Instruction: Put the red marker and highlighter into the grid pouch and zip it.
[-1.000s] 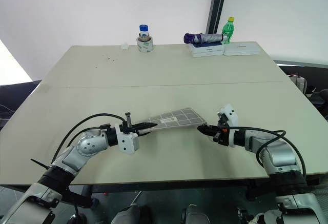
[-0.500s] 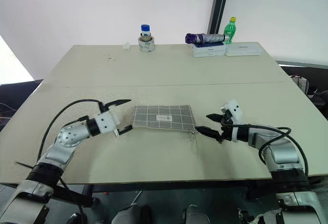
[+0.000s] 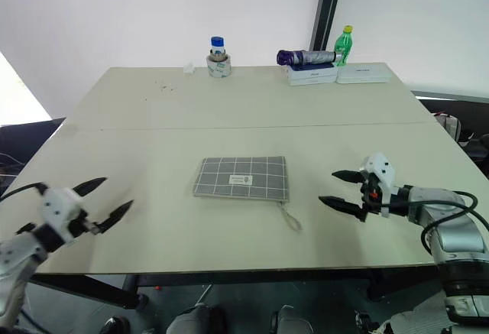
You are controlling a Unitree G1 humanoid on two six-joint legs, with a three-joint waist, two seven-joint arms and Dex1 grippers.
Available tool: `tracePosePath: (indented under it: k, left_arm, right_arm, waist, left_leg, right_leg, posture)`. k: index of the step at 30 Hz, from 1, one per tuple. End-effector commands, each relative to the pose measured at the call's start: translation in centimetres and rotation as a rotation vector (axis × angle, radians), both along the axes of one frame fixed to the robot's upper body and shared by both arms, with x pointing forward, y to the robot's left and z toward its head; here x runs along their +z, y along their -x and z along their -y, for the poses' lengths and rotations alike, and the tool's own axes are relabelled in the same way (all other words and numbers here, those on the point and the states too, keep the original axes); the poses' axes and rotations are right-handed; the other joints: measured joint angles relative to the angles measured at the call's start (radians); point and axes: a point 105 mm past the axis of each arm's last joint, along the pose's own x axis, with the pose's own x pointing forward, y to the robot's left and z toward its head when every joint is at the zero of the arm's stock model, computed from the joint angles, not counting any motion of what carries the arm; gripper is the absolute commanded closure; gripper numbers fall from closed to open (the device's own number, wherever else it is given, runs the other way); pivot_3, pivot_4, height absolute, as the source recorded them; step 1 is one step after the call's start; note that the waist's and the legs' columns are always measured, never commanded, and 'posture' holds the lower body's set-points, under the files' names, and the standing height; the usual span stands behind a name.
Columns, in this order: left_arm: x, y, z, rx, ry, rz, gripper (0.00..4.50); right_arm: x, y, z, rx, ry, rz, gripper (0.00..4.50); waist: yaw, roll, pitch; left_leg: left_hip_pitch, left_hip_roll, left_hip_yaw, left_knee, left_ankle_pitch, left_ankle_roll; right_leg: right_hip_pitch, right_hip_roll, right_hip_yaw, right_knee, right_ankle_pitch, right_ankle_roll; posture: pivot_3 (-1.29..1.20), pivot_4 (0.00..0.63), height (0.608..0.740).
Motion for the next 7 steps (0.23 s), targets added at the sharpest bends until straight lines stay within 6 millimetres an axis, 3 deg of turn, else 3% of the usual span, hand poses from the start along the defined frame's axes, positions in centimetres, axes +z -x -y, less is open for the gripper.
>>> tracePosePath:
  k: [1, 7]
  left_arm:
    - [2.51, 0.94, -1.66, 0.028, -0.019, 0.052, 0.06]
    - [2.11, 1.72, -2.50, 0.050, -0.045, 0.028, 0.06]
  right_arm:
    - [1.90, -0.43, 1.18, 0.003, 0.014, 0.094, 0.06]
    - [2.02, -1.13, 1.40, -0.012, 0.026, 0.134, 0.06]
  waist:
    - [-0.001, 0.000, 0.000]
    - [-0.001, 0.000, 0.000]
  left_leg:
    - [0.000, 0.000, 0.000, 0.000, 0.000, 0.000]
    - [0.001, 0.000, 0.000, -0.001, 0.000, 0.000]
  right_leg:
    - [0.001, 0.000, 0.000, 0.000, 0.000, 0.000]
    - [0.000, 0.000, 0.000, -0.001, 0.000, 0.000]
  posture:
    - [0.00, 0.150, 0.740]
    - [0.00, 0.150, 0.740]
